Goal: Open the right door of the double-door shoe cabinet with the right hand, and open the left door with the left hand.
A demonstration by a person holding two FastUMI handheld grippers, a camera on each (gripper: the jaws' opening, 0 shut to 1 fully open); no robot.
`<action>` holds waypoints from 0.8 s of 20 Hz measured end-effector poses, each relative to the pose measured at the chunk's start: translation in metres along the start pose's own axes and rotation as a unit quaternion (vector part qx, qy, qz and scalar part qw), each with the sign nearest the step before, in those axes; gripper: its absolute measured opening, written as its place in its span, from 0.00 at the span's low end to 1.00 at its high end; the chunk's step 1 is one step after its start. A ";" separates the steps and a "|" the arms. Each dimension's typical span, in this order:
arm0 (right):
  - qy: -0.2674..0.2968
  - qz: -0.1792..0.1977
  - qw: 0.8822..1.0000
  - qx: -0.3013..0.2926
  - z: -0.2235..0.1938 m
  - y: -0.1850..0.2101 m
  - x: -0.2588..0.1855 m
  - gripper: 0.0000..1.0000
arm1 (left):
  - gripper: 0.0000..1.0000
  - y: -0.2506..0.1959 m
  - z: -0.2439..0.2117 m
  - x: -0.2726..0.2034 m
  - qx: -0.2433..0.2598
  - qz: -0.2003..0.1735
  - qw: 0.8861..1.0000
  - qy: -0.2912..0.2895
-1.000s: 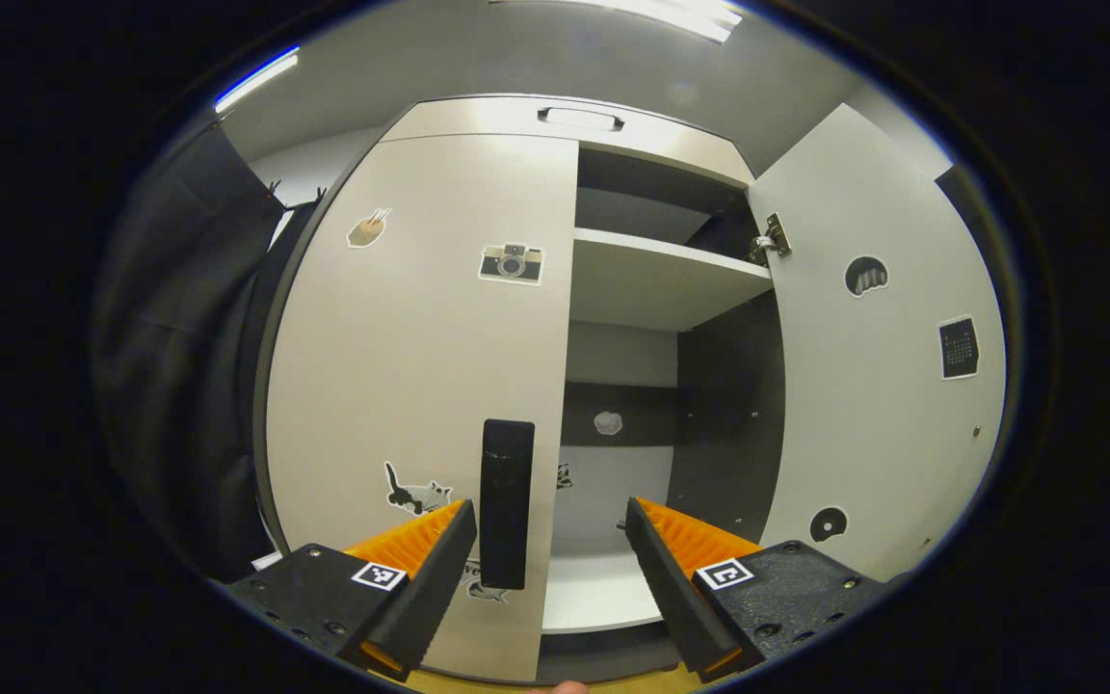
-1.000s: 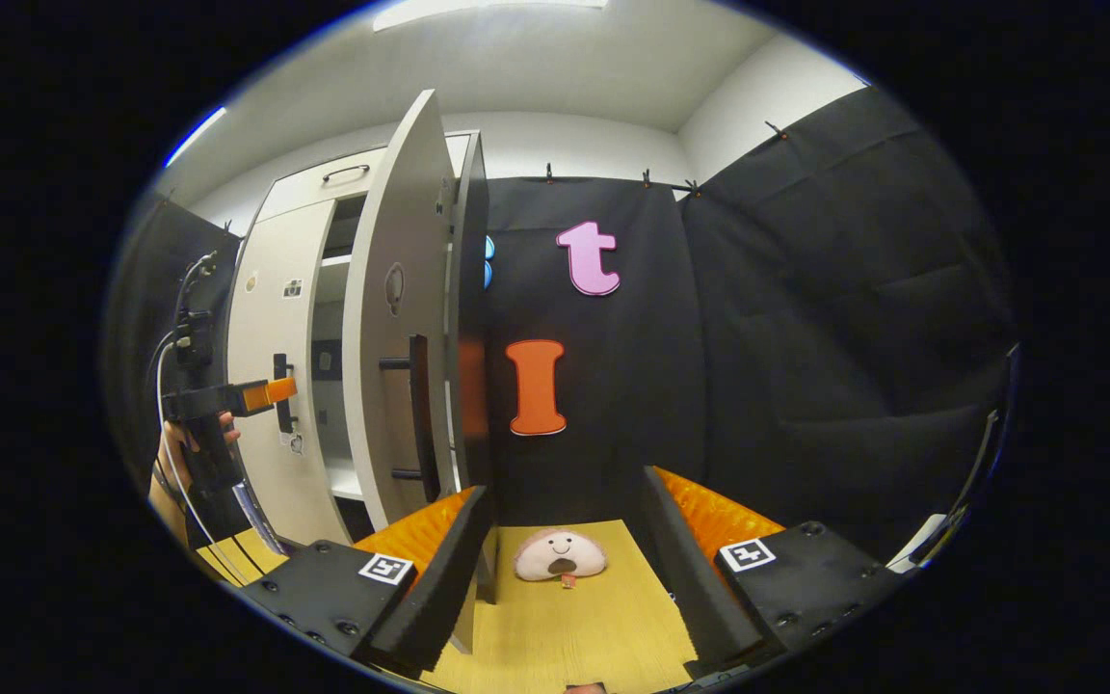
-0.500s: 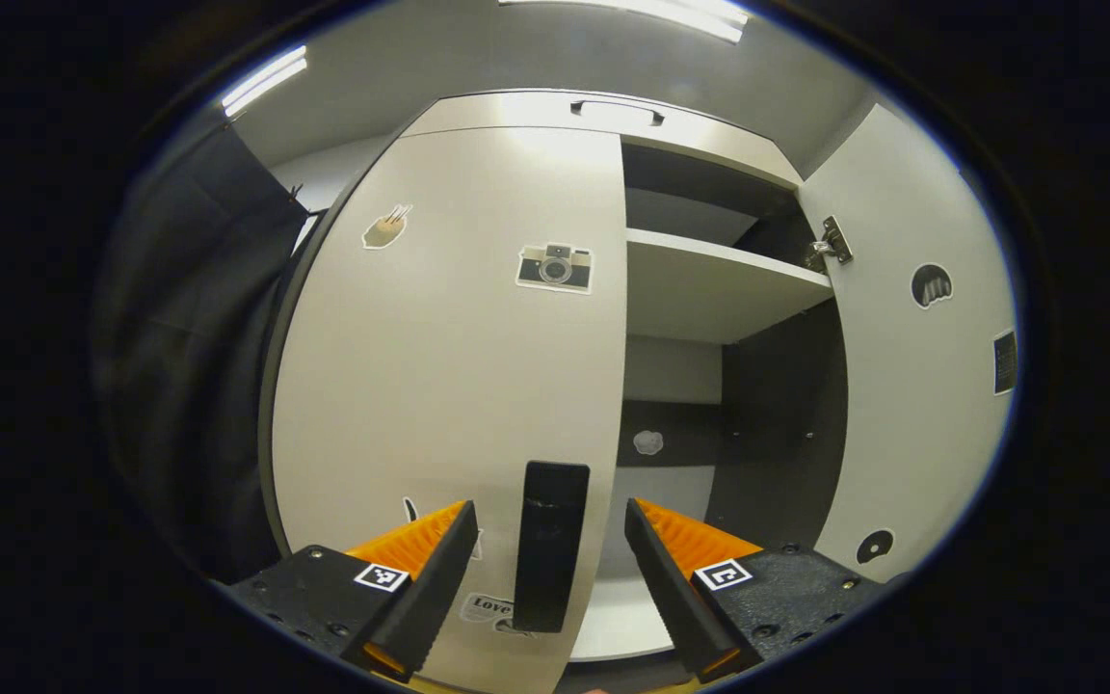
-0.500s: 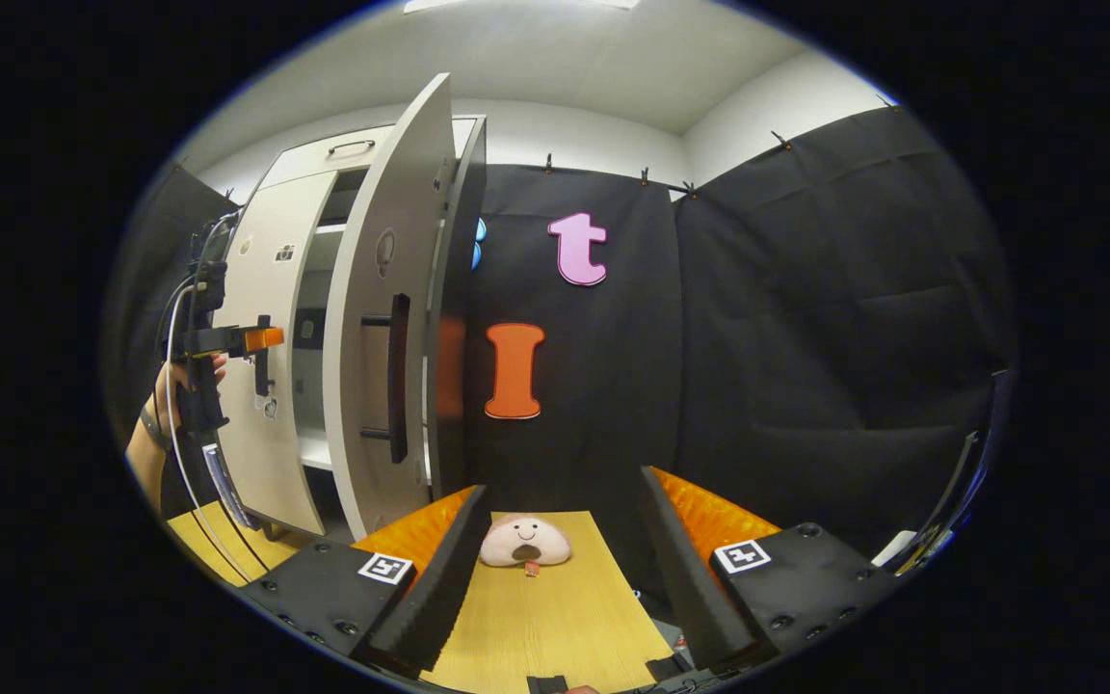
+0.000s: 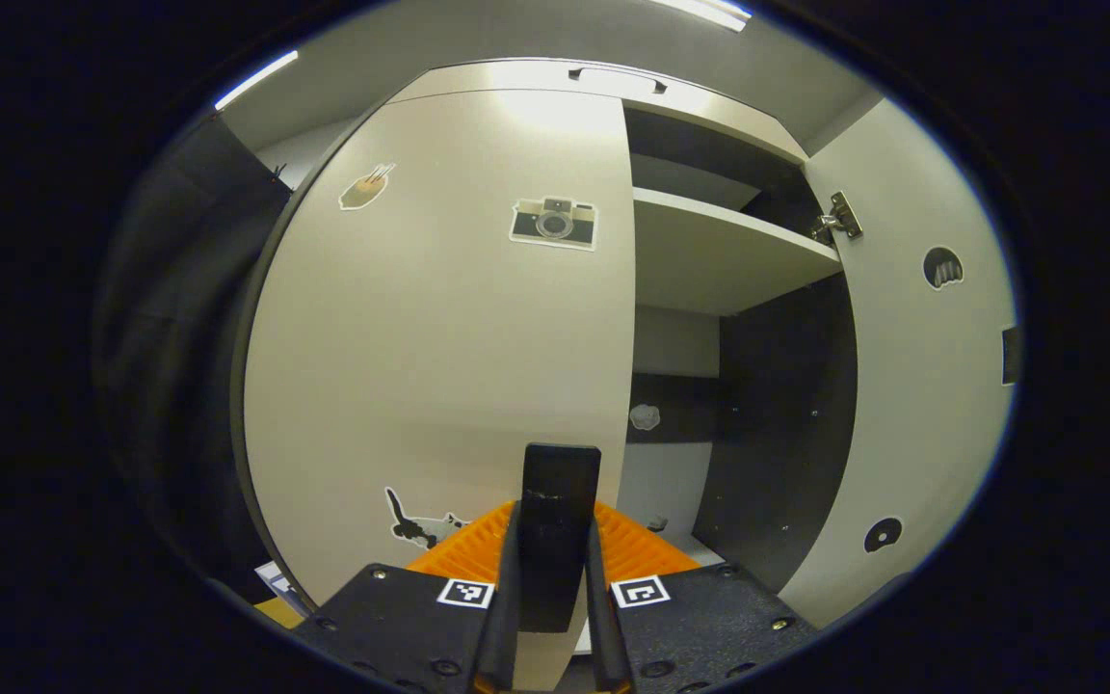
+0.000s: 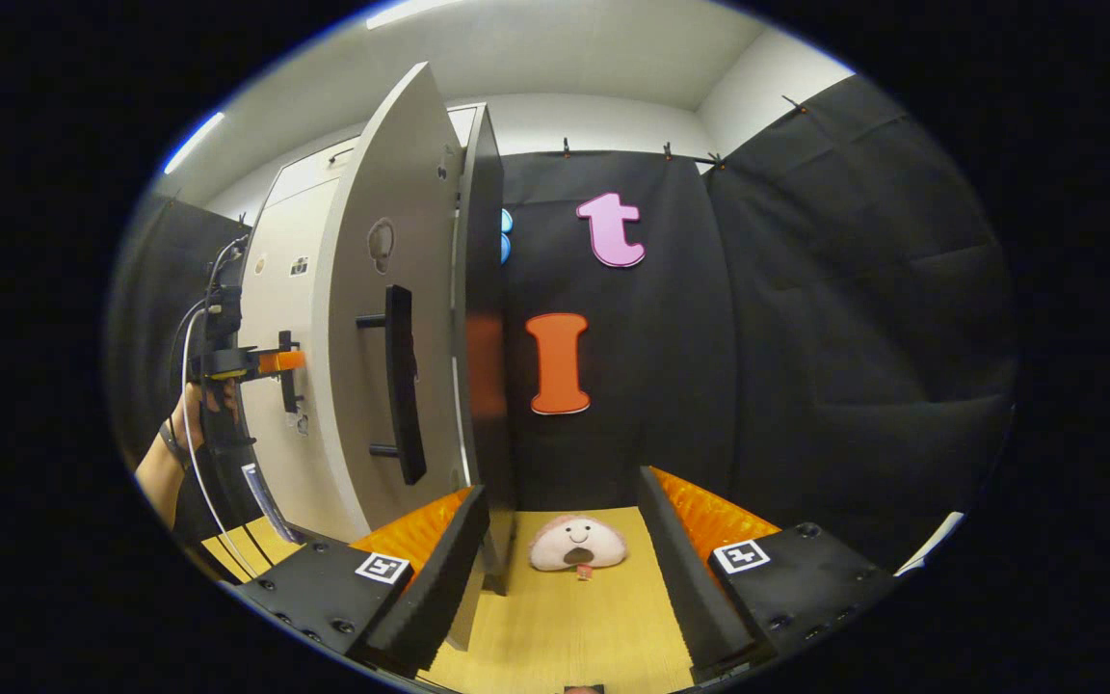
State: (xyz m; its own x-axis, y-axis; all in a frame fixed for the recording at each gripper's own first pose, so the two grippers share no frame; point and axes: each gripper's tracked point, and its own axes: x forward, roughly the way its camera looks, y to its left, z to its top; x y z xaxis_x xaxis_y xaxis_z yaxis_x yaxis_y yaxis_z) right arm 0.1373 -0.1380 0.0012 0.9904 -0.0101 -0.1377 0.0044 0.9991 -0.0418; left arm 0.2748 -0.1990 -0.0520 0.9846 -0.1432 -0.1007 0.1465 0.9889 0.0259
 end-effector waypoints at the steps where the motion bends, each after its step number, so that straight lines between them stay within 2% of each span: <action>1: 0.005 0.012 1.000 -0.003 0.000 0.008 0.005 0.99 | 0.29 0.001 -0.002 -0.001 0.002 0.004 1.000 0.005; 5: 0.016 0.041 0.999 -0.014 0.002 0.028 0.016 0.99 | 0.26 0.003 -0.003 -0.013 0.002 -0.004 1.000 0.021; 6: 0.008 0.047 0.999 -0.013 0.007 0.033 0.015 0.94 | 0.26 0.005 -0.002 -0.023 0.005 -0.009 1.000 0.025; 7: -0.002 0.049 0.999 -0.011 0.012 0.037 0.013 0.94 | 0.26 0.007 -0.002 -0.033 0.004 -0.012 1.000 0.022; 8: -0.013 0.047 0.999 -0.007 0.017 0.038 0.008 0.99 | 0.26 0.010 -0.002 -0.041 -0.001 -0.012 1.000 0.021; 11: -0.034 0.026 0.999 0.001 0.022 0.035 0.002 0.99 | 0.26 0.019 -0.001 -0.055 -0.010 -0.019 1.000 0.014; 13: -0.034 0.016 0.999 0.007 0.018 0.031 -0.006 0.99 | 0.26 0.019 -0.001 -0.054 -0.013 -0.039 0.999 -0.002; 16: -0.040 -0.020 0.999 0.007 0.016 0.015 -0.023 0.99 | 0.26 0.018 -0.001 -0.060 0.000 -0.044 0.999 0.001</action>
State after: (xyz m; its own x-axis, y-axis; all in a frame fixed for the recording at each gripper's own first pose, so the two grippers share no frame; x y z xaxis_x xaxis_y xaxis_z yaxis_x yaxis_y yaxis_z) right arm 0.1170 -0.1220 0.0196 0.9972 -0.0473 -0.0573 0.0456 0.9985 -0.0312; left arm 0.2186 -0.1722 -0.0469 0.9674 -0.2304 -0.1054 0.2333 0.9723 0.0158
